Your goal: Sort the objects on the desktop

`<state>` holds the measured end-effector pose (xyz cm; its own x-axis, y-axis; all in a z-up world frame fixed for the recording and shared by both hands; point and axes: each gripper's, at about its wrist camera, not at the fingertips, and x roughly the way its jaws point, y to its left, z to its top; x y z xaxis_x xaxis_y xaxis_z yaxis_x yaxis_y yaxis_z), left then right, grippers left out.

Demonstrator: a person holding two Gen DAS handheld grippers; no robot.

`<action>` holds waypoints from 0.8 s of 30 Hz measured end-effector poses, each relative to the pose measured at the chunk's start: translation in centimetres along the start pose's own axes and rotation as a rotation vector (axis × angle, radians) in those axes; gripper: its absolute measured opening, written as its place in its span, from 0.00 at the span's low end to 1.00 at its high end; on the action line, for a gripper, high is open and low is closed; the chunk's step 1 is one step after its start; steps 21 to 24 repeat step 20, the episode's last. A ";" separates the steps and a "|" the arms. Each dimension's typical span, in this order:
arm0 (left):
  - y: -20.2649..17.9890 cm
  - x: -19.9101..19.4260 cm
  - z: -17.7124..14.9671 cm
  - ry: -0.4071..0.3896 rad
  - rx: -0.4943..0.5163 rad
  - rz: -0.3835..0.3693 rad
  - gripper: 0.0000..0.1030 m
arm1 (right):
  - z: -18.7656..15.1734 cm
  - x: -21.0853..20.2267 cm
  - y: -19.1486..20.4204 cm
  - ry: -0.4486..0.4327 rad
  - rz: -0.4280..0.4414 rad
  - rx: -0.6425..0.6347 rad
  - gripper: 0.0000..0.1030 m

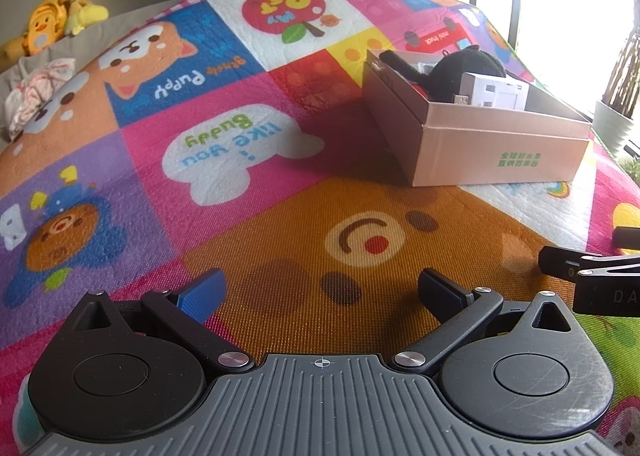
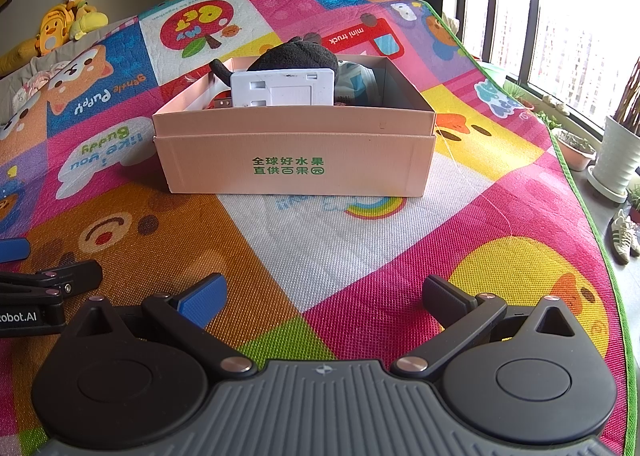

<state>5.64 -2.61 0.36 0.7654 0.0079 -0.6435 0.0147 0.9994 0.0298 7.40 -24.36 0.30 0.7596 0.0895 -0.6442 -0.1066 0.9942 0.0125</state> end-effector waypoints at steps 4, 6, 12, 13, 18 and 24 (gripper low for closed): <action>0.5 0.1 0.2 0.013 -0.005 -0.023 1.00 | 0.0 0.0 0.0 0.000 0.000 0.000 1.00; 0.6 0.2 0.7 0.049 -0.008 -0.030 1.00 | 0.0 0.0 0.1 0.000 -0.001 -0.001 1.00; 0.8 0.1 0.8 0.087 -0.030 -0.031 1.00 | 0.0 0.0 0.1 0.000 -0.001 -0.001 1.00; 0.7 0.1 0.7 0.084 -0.019 -0.026 1.00 | 0.0 0.0 0.1 0.000 -0.002 -0.002 1.00; 0.4 0.0 0.6 0.071 -0.019 -0.016 1.00 | 0.0 0.1 0.2 0.000 0.000 0.000 1.00; 0.4 0.0 0.6 0.068 -0.016 -0.013 1.00 | 0.0 0.1 0.2 0.000 -0.001 -0.001 1.00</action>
